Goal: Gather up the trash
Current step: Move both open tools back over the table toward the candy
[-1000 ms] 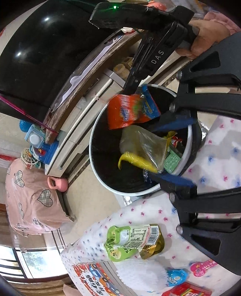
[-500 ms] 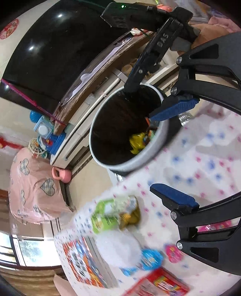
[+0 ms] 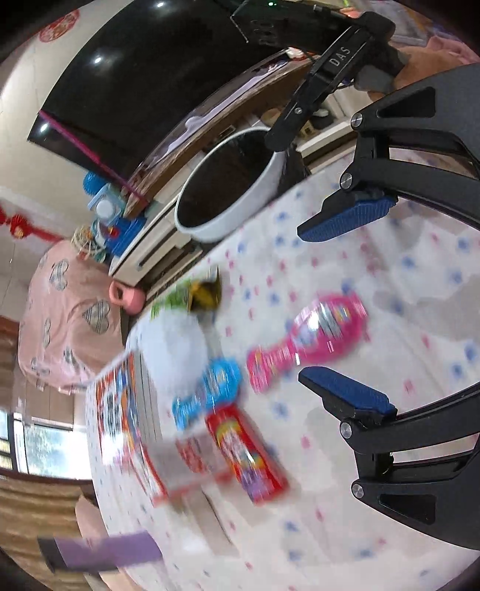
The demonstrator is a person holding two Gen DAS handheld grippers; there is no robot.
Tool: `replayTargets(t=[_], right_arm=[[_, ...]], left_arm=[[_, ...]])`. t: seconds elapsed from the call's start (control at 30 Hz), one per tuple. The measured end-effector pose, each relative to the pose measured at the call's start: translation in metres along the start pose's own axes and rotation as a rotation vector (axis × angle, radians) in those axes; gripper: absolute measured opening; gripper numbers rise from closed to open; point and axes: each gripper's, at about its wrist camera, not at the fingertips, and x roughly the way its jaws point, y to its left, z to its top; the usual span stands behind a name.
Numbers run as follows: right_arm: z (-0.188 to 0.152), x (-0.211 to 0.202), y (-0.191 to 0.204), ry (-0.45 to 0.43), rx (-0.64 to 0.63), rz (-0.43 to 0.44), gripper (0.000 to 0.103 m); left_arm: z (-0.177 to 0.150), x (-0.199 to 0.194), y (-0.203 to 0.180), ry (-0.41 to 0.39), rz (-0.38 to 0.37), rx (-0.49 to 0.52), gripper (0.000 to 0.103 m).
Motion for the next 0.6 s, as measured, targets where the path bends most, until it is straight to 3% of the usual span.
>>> replayTargets(t=[0.6], right_arm=[[-0.045, 0.032, 0.093, 0.111, -0.131, 0.100, 0.081]], left_arm=[[-0.012, -0.023, 0.091, 0.000, 0.100, -0.052, 0.072]])
